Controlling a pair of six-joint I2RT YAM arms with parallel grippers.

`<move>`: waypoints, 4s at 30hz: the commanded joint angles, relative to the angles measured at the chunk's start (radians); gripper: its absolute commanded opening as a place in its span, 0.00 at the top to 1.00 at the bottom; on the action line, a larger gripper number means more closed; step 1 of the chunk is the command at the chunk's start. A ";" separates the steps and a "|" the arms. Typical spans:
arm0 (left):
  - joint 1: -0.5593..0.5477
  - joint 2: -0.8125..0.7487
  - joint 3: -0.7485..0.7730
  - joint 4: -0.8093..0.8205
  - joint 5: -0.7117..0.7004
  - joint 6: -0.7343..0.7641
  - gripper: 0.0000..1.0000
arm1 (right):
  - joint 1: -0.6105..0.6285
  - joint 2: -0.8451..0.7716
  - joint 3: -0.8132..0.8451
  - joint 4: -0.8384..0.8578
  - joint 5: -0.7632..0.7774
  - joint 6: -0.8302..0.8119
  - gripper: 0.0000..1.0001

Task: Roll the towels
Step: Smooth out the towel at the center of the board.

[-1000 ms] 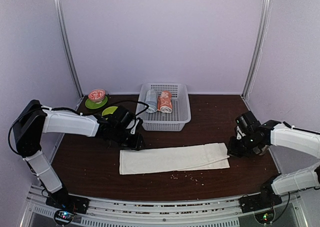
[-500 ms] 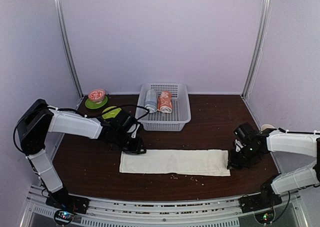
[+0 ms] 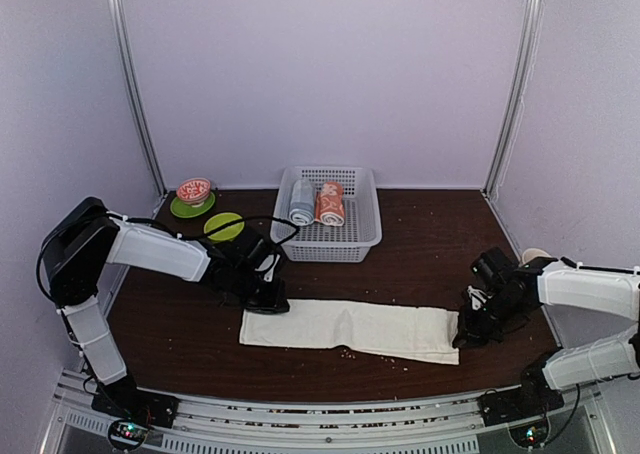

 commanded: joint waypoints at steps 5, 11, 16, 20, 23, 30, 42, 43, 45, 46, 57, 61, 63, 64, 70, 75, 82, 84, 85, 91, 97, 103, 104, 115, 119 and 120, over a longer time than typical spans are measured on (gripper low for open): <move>-0.004 0.031 -0.020 0.006 -0.028 -0.025 1.00 | 0.016 -0.007 -0.011 -0.045 -0.123 -0.068 1.00; -0.006 0.043 -0.027 0.007 -0.044 -0.042 1.00 | 0.078 0.030 -0.012 -0.057 -0.127 -0.078 1.00; -0.005 0.043 -0.030 0.010 -0.051 -0.051 1.00 | 0.154 0.079 -0.014 -0.061 -0.095 -0.063 1.00; -0.005 0.041 -0.032 0.007 -0.059 -0.050 1.00 | 0.187 0.105 -0.008 -0.060 -0.091 -0.052 0.88; -0.005 0.032 -0.039 0.005 -0.072 -0.051 1.00 | 0.191 0.090 0.026 -0.075 -0.085 -0.053 0.58; -0.004 -0.002 -0.061 -0.008 -0.109 -0.061 1.00 | 0.189 0.002 0.122 -0.145 -0.022 -0.037 0.39; 0.019 -0.071 -0.175 0.052 -0.165 -0.160 1.00 | 0.145 -0.136 0.024 0.084 0.104 0.224 0.39; 0.023 -0.077 -0.187 0.062 -0.165 -0.169 1.00 | 0.146 -0.121 0.003 0.138 0.092 0.245 0.39; 0.024 -0.090 -0.209 0.078 -0.170 -0.187 1.00 | 0.145 -0.072 -0.009 0.210 0.071 0.272 0.40; 0.024 -0.095 -0.217 0.087 -0.172 -0.197 1.00 | 0.146 -0.041 -0.006 0.239 0.068 0.276 0.41; 0.024 -0.188 -0.314 0.126 -0.198 -0.248 1.00 | 0.111 0.292 0.168 0.261 0.201 0.138 0.74; 0.023 -0.195 -0.336 0.151 -0.189 -0.264 1.00 | 0.076 0.359 0.271 0.189 0.315 0.044 0.76; 0.022 -0.194 -0.343 0.169 -0.185 -0.272 1.00 | 0.049 0.390 0.317 0.169 0.354 0.013 0.77; 0.022 -0.190 -0.345 0.179 -0.184 -0.279 1.00 | 0.031 0.406 0.335 0.167 0.357 0.003 0.77; 0.019 -0.149 -0.302 0.211 -0.171 -0.297 1.00 | -0.025 0.494 0.450 0.157 0.349 -0.059 0.66; 0.019 -0.165 -0.245 0.156 -0.181 -0.265 0.95 | -0.020 0.365 0.444 0.127 0.306 -0.029 0.46; 0.019 -0.208 -0.184 0.081 -0.170 -0.215 0.61 | 0.014 0.217 0.302 0.124 0.241 0.034 0.52; 0.019 -0.235 -0.168 0.038 -0.188 -0.199 0.56 | 0.024 0.202 0.273 0.140 0.251 0.049 0.53; 0.019 -0.252 -0.163 0.011 -0.204 -0.192 0.53 | 0.027 0.198 0.257 0.149 0.257 0.056 0.53; 0.029 -0.366 -0.186 -0.138 -0.357 -0.188 0.38 | 0.063 0.208 0.187 0.241 0.244 0.104 0.57; 0.060 -0.411 -0.265 -0.173 -0.363 -0.209 0.42 | 0.079 0.207 0.159 0.288 0.247 0.124 0.59; 0.090 -0.428 -0.312 -0.141 -0.299 -0.228 0.47 | 0.079 0.183 0.162 0.280 0.247 0.118 0.59; 0.090 -0.433 -0.317 -0.140 -0.289 -0.231 0.47 | 0.078 0.177 0.162 0.279 0.247 0.118 0.59; 0.093 -0.438 -0.381 -0.057 -0.208 -0.244 0.87 | 0.078 0.164 0.165 0.291 0.228 0.127 0.58; 0.093 -0.463 -0.367 -0.057 -0.227 -0.239 1.00 | 0.079 0.153 0.165 0.283 0.234 0.124 0.59; 0.093 -0.477 -0.363 -0.063 -0.236 -0.234 1.00 | 0.079 0.153 0.164 0.281 0.234 0.123 0.59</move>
